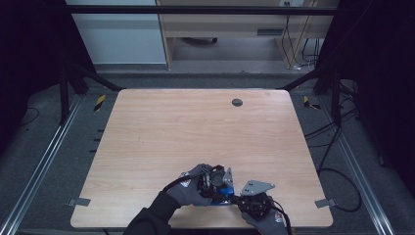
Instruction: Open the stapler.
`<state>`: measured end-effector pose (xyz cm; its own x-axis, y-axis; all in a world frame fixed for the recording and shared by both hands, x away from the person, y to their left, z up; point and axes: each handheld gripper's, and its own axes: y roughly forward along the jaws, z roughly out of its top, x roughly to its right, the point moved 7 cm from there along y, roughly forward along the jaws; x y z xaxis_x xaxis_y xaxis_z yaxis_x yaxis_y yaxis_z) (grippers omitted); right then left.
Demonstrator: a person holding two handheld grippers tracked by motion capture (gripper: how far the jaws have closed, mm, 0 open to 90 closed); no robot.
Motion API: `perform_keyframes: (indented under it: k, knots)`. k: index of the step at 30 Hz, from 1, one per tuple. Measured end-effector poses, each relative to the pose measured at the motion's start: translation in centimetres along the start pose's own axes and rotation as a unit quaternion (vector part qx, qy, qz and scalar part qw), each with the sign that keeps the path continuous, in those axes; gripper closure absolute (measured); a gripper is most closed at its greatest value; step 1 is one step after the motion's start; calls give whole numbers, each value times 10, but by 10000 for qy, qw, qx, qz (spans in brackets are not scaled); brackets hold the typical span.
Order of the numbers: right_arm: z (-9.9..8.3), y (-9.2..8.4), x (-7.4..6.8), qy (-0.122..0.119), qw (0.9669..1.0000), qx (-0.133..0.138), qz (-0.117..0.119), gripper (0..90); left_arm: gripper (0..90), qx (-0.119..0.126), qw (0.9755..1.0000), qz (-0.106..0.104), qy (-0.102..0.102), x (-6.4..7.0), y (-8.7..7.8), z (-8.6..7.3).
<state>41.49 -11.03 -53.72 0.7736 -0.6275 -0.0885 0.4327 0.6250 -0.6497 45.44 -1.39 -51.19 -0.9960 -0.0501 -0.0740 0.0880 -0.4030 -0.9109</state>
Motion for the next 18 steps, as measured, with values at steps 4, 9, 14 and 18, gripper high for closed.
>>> perform_keyframes:
  k: [4,9,14,18]
  knots:
    - [0,0,0,29,10000,2,15,900,659,-35,10000,3,-1,1,-1,1]
    - [0,0,0,30,10000,12,17,900,659,-50,10000,-20,-4,1,-1,2]
    - [0,0,0,56,10000,-2,28,900,660,-44,10000,-33,18,1,-1,0]
    - [0,0,0,22,10000,-19,25,900,660,16,10000,-61,-35,1,-1,0]
